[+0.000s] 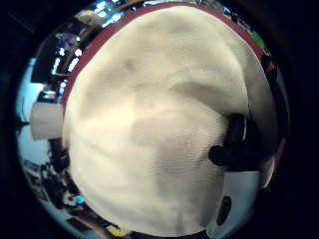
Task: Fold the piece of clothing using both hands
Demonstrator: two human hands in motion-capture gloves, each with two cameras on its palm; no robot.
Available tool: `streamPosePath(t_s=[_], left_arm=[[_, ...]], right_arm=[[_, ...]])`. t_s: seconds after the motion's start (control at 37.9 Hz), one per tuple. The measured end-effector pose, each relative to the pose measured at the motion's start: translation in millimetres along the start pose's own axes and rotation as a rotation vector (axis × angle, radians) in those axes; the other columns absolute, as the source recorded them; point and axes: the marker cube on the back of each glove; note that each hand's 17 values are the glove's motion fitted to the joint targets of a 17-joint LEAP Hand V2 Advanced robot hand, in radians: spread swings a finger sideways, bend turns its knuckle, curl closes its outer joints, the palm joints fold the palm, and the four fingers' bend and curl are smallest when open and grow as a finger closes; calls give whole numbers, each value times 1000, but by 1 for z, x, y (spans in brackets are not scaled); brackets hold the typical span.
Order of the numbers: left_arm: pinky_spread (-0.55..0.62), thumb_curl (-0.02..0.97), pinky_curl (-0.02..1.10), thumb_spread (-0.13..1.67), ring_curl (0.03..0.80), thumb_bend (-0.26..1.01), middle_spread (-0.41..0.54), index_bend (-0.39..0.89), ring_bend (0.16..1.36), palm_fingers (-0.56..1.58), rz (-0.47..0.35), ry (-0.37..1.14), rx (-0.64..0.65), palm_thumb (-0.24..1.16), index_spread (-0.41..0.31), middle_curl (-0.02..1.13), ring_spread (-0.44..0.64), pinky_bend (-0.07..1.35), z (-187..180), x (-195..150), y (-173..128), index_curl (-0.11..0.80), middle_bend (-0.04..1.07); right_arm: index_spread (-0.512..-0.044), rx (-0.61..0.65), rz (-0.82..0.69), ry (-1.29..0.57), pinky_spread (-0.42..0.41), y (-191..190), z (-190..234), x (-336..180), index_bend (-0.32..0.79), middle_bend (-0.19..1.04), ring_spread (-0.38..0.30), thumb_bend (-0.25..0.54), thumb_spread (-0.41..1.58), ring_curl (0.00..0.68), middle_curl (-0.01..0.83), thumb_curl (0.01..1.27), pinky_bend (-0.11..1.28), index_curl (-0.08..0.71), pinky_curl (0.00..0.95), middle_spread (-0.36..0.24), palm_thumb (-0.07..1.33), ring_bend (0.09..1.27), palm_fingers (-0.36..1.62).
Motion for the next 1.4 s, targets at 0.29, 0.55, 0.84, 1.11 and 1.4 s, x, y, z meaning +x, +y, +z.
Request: streamPosePath(t_s=[0.29, 0.55, 0.84, 1.11, 1.4], left_arm=[[-137, 231, 396, 1437, 385, -14, -83, 143, 509, 652, -46, -13, 60, 258, -142, 292, -107, 485, -47, -46, 5, 355, 130], [-140, 227, 389, 1406, 380, -9, -83, 148, 503, 662, -34, 33, 167, 254, -143, 284, -115, 476, -78, -88, 9, 356, 135], [-170, 226, 381, 1391, 376, -4, -101, 147, 524, 743, -356, -10, 653, 264, -152, 287, -140, 478, -127, -143, 53, 345, 150], [-207, 239, 381, 1396, 376, 2, -140, 146, 495, 838, -360, -1, 568, 319, -177, 306, -174, 450, -112, -167, 69, 356, 149], [-214, 243, 386, 1395, 381, -6, -131, 142, 487, 834, -371, -53, 502, 327, -175, 304, -175, 445, -97, -164, 57, 353, 131]], right_arm=[[-233, -237, -97, -275, -287, -83, 42, -1, 191, 313, -235, -18, 805, 464, 490, 616, 682, 283, 444, -172, 997, 643, 1268], [-247, -200, -162, -320, -296, -63, -72, -31, 186, 361, -242, -27, 580, 467, 516, 676, 648, 346, 442, -180, 1014, 626, 1296], [-259, -279, -430, -183, -309, 50, -113, -226, 187, 397, -253, -28, 420, 479, 532, 719, 638, 400, 450, -193, 1014, 631, 1309], [-235, -447, -637, -317, -330, 130, -109, -261, 10, 360, -250, -66, 468, 493, 527, 722, 724, 363, 468, -183, 934, 681, 1168], [-217, -132, -518, -570, -288, 22, -133, -171, 45, 277, -208, -39, 995, 475, 492, 579, 738, 259, 449, -131, 673, 684, 1091]])
